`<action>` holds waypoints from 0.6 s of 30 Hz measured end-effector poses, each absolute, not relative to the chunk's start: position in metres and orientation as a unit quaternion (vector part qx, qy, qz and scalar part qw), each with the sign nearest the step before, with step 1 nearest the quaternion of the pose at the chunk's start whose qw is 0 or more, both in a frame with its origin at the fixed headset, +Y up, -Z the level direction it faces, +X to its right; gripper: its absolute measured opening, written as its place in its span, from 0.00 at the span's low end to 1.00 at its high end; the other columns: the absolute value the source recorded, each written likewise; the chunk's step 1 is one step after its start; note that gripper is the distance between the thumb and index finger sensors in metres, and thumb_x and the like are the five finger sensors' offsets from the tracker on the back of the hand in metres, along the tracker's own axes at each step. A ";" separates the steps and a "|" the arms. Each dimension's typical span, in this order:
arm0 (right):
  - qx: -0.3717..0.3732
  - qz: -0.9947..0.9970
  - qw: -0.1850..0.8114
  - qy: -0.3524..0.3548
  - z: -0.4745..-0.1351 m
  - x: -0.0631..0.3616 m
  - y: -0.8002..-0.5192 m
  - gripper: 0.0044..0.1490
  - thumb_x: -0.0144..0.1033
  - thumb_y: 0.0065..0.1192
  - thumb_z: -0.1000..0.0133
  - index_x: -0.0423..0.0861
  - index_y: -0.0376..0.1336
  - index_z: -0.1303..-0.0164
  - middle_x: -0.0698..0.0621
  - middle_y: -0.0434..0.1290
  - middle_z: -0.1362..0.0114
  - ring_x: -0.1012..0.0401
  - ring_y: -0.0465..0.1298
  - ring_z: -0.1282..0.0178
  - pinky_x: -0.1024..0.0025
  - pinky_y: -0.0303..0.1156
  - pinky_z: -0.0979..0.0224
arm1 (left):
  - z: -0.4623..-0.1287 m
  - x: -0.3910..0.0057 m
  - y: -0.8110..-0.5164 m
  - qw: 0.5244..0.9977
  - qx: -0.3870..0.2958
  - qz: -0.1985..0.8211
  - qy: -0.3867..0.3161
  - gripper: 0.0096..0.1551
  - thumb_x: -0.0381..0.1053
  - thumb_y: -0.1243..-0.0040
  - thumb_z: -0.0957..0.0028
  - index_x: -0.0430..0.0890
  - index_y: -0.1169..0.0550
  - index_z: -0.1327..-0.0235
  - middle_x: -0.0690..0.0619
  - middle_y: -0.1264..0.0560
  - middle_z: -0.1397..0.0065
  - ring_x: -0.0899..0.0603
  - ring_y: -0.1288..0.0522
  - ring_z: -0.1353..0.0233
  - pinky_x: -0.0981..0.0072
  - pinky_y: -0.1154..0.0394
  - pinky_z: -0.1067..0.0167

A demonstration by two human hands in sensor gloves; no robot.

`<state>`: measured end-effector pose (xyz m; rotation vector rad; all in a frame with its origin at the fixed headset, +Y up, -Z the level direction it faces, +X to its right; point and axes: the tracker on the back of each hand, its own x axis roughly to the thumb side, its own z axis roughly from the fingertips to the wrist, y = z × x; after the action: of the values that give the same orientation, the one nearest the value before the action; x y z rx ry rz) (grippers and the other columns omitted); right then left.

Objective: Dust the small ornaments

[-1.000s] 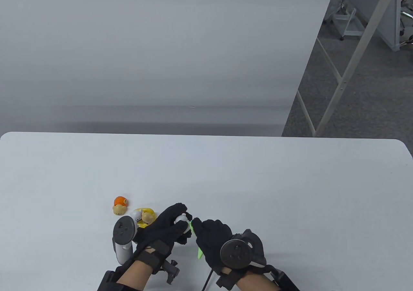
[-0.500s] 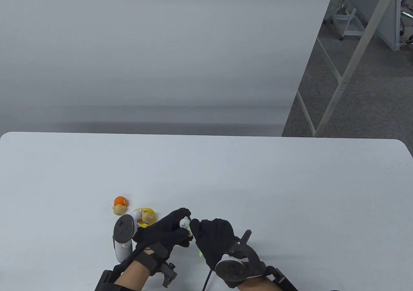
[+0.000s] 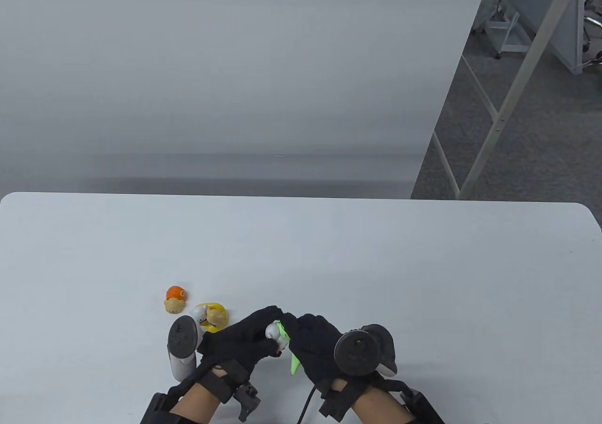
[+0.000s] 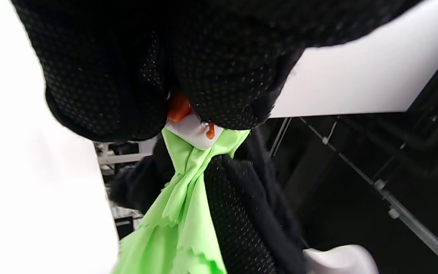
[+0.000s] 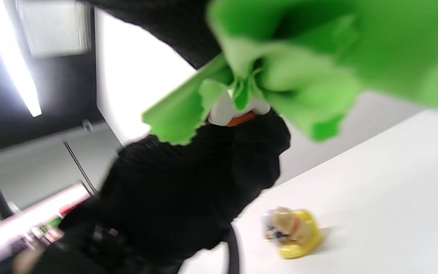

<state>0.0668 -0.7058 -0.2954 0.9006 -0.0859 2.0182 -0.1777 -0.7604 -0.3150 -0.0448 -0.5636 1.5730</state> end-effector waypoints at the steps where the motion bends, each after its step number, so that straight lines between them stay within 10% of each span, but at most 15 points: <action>1: 0.359 0.801 0.478 -0.027 -0.297 0.068 -0.708 0.29 0.24 0.64 0.40 0.28 0.64 0.30 0.20 0.75 0.41 0.35 0.79 0.52 0.25 0.73 0.43 | -0.315 -0.177 -0.761 0.668 -0.020 0.703 -0.244 0.40 0.42 0.24 0.59 0.34 0.23 0.31 0.36 0.22 0.30 0.33 0.10 0.44 0.48 0.08 0.52; 10: 0.409 0.826 0.372 -0.112 -0.281 0.058 -0.711 0.29 0.22 0.65 0.40 0.27 0.63 0.30 0.19 0.74 0.41 0.35 0.79 0.52 0.24 0.73 0.42 | -0.314 -0.179 -0.766 0.698 -0.006 0.695 -0.172 0.42 0.51 0.24 0.55 0.31 0.25 0.32 0.34 0.22 0.33 0.32 0.11 0.44 0.49 0.08 0.53; 18: 0.377 0.857 0.328 -0.125 -0.283 0.059 -0.709 0.28 0.22 0.65 0.40 0.29 0.64 0.30 0.20 0.74 0.41 0.35 0.79 0.52 0.24 0.73 0.43 | -0.306 -0.166 -0.749 0.769 0.014 0.581 -0.268 0.41 0.44 0.25 0.56 0.29 0.25 0.31 0.32 0.23 0.31 0.27 0.12 0.41 0.44 0.09 0.51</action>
<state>0.0585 -0.7092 -0.2831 0.9879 -0.3270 2.2428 -0.1662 -0.7490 -0.3056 0.0306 -0.5807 1.2599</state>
